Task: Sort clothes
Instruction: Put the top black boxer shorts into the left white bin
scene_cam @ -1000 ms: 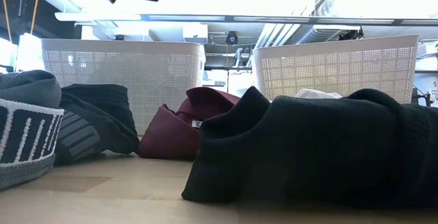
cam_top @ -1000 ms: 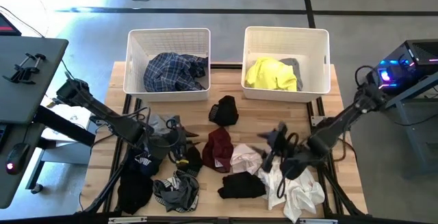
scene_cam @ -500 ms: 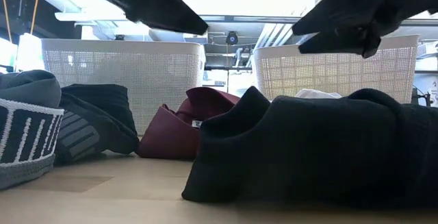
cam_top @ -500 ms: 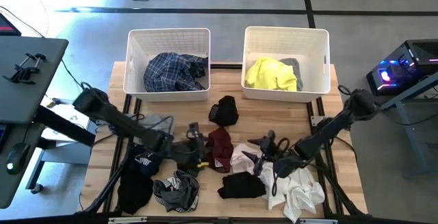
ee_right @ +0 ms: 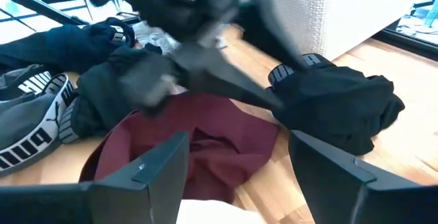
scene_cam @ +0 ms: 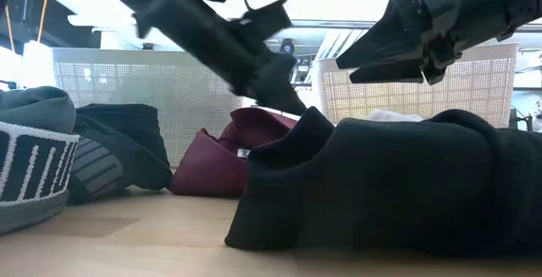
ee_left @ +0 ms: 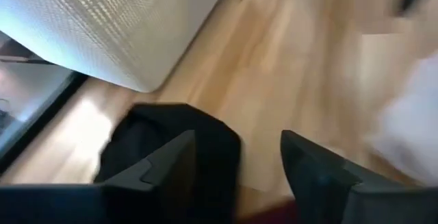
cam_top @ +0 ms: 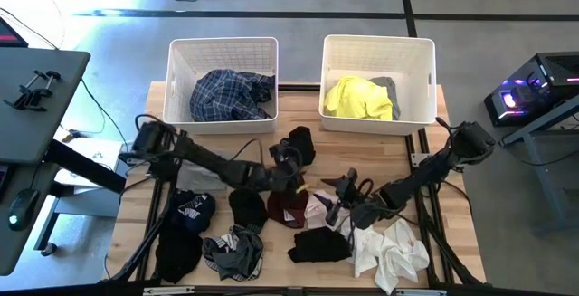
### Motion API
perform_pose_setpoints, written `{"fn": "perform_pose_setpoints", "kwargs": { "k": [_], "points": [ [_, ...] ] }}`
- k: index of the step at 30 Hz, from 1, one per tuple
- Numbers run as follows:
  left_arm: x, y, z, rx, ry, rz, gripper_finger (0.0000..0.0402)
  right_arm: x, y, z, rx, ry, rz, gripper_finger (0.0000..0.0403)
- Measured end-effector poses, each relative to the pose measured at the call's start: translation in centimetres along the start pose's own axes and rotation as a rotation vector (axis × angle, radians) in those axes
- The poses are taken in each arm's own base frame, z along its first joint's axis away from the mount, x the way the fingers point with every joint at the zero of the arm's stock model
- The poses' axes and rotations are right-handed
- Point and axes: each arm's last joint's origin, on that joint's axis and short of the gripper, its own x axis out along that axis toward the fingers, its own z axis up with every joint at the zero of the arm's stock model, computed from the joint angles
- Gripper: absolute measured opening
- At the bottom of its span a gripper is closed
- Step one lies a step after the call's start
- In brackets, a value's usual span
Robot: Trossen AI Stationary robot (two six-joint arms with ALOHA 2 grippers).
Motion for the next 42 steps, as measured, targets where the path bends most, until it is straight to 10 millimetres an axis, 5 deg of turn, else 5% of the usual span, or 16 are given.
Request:
{"fn": "perform_pose_setpoints", "kwargs": {
  "k": [8,15,19,29,36,42],
  "points": [
    [4.5,2.6,-0.4,-0.039,0.080,0.081,0.0256,-0.1,0.1,0.0,0.018,0.003,0.016,0.0236],
    [8.0,3.7,-3.4,-0.071,0.190,-0.068,0.0251,-0.1,0.2,0.1,0.030,0.000,0.025,0.0236],
    [8.3,3.5,-4.3,-0.026,0.239,-0.113,0.0225,-0.1,0.2,0.1,0.033,0.004,0.030,0.0236],
    [7.2,2.4,-3.0,0.077,0.328,-0.171,0.0027,-0.2,0.6,0.4,0.076,-0.022,0.056,0.0236],
    [4.1,1.3,-0.2,0.212,0.306,-0.135,0.0031,-0.8,1.2,0.6,0.094,-0.045,0.095,0.0236],
    [-1.2,1.0,3.7,0.241,0.200,-0.080,0.0029,-1.2,1.5,0.5,0.096,-0.053,0.109,0.0236]
  ]
}}
